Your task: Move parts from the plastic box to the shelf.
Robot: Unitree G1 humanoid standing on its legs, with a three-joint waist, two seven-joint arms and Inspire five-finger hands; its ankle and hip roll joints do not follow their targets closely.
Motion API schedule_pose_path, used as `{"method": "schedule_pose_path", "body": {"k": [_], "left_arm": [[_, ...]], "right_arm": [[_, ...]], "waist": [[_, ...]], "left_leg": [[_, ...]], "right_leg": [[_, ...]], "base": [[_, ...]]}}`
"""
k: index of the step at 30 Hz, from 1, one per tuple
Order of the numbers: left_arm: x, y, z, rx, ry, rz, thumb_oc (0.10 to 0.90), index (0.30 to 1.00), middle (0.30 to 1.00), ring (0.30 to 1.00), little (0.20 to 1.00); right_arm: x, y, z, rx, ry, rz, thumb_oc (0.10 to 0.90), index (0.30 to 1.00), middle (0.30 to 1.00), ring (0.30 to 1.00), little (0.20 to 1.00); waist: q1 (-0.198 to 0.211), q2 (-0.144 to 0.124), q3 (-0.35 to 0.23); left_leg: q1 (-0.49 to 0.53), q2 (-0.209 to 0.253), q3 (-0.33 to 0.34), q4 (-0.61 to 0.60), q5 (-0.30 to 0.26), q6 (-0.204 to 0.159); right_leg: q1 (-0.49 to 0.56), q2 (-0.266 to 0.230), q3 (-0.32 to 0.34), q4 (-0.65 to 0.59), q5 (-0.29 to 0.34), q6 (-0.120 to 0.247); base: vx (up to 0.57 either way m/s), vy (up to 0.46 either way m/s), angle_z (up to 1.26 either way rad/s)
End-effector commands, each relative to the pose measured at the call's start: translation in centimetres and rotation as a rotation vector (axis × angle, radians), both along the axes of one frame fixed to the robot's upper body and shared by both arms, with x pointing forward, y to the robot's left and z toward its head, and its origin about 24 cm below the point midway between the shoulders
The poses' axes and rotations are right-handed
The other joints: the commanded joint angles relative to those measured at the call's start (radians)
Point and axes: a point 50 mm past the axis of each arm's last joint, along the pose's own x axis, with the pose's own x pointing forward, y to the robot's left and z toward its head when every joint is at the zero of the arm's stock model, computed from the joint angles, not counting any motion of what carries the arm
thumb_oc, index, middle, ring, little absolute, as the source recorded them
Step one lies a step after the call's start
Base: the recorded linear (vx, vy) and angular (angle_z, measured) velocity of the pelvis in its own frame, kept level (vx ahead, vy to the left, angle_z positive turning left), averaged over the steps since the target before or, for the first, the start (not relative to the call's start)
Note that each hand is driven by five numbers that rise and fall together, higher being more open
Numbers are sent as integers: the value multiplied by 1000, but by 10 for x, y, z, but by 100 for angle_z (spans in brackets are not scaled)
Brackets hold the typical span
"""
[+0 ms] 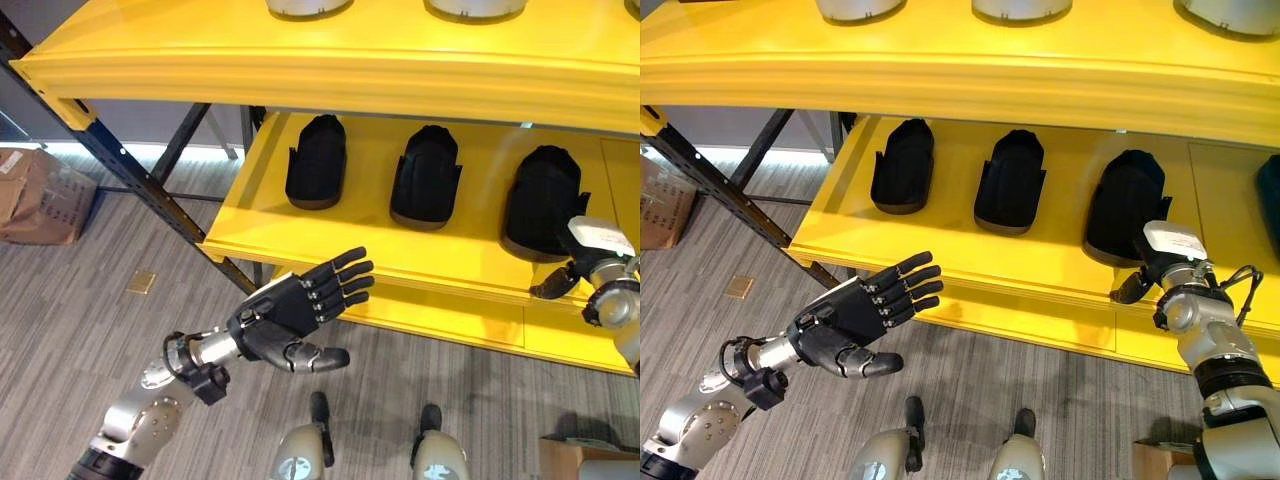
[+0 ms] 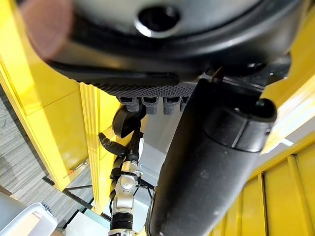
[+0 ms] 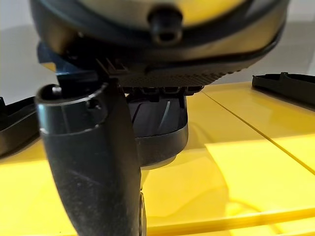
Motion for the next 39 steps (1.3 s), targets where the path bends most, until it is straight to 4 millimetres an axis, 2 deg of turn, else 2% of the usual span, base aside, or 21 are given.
{"method": "schedule_pose_path", "body": {"k": [1,8,11,15,18,20,23,26,28,32,35,38,39], "left_arm": [[-3,-17,44,-155,-225,-96,900,1000,1000,1000,1000],[-4,-18,43,-169,-216,-110,900,1000,1000,1000,1000],[-5,-21,42,-188,-206,-112,900,1000,1000,1000,1000],[-6,-23,42,-206,-199,-113,900,1000,1000,1000,1000],[-8,-27,45,-209,-226,-137,900,1000,1000,1000,1000],[-8,-27,45,-216,-217,-139,900,1000,1000,1000,1000],[-7,-29,40,-216,-184,-132,900,1000,1000,1000,1000],[-9,-32,37,-225,-176,-145,900,1000,1000,1000,1000],[-10,-31,38,-236,-172,-150,900,1000,1000,1000,1000],[-11,-32,37,-241,-169,-156,900,1000,1000,1000,1000],[-12,-33,37,-255,-168,-156,900,1000,1000,1000,1000],[-13,-35,37,-281,-176,-143,900,1000,1000,1000,1000],[-13,-36,37,-284,-177,-141,900,1000,1000,1000,1000]], "right_arm": [[-13,-50,64,-234,-247,-289,900,1000,1000,1000,1000],[-9,-38,80,-342,-422,-216,900,1000,1000,1000,1000],[-2,-14,95,-388,-567,-88,900,1000,1000,1000,1000],[-1,-2,101,-422,-619,-22,900,1000,1000,1000,1000],[0,18,101,-439,-663,95,900,1000,1000,1000,1000],[-1,24,100,-450,-679,117,900,1000,1000,1000,1000],[-2,41,96,-558,-699,191,900,1000,1000,1000,1000],[-3,43,97,-591,-706,173,900,1000,1000,1000,1000],[-5,36,94,-557,-714,143,900,1000,1000,1000,1000],[-5,41,93,-501,-728,178,900,1000,1000,1000,1000],[-7,50,90,-470,-762,217,900,1000,1000,1000,1000],[-16,78,78,-385,-806,326,900,1000,1000,1000,1000],[-18,79,76,-377,-811,325,900,1000,1000,1000,1000]], "waist": [[23,17,-24],[17,21,-35],[8,25,-52],[2,26,-61],[-7,27,-71],[-9,25,-73],[-18,16,-82],[-20,13,-92],[-21,14,-102],[-25,16,-105],[-32,16,-108],[-58,16,-110],[-61,15,-111]], "left_leg": [[10,50,-17,22,-50,-30],[20,49,-13,17,-52,-28],[29,45,-9,9,-54,-27],[32,43,-4,10,-58,-27],[37,39,-4,15,-65,-22],[38,37,-4,15,-67,-20],[47,33,0,11,-71,-16],[52,33,1,3,-70,-16],[59,29,2,-2,-73,-14],[62,24,2,-7,-72,-12],[64,21,3,-8,-75,-10],[75,19,17,-13,-80,-4],[76,19,19,-13,-81,-3]], "right_leg": [[10,39,-37,111,-127,-56],[16,42,-31,102,-124,-55],[23,44,-23,90,-123,-52],[27,42,-19,83,-122,-50],[31,39,-14,88,-126,-50],[31,39,-13,89,-126,-48],[36,40,-10,81,-122,-44],[41,43,-8,69,-119,-44],[50,47,-5,54,-115,-43],[56,48,-2,41,-108,-42],[57,47,3,35,-106,-41],[60,48,20,24,-100,-38],[60,48,22,23,-99,-37]], "base": [[0,0,0],[6,9,-1],[31,57,-6],[19,60,2],[39,76,-1],[11,30,-6],[35,12,-1],[34,32,2],[28,49,3],[-2,57,0],[-11,69,-1],[-5,110,-2],[6,90,-3]]}}
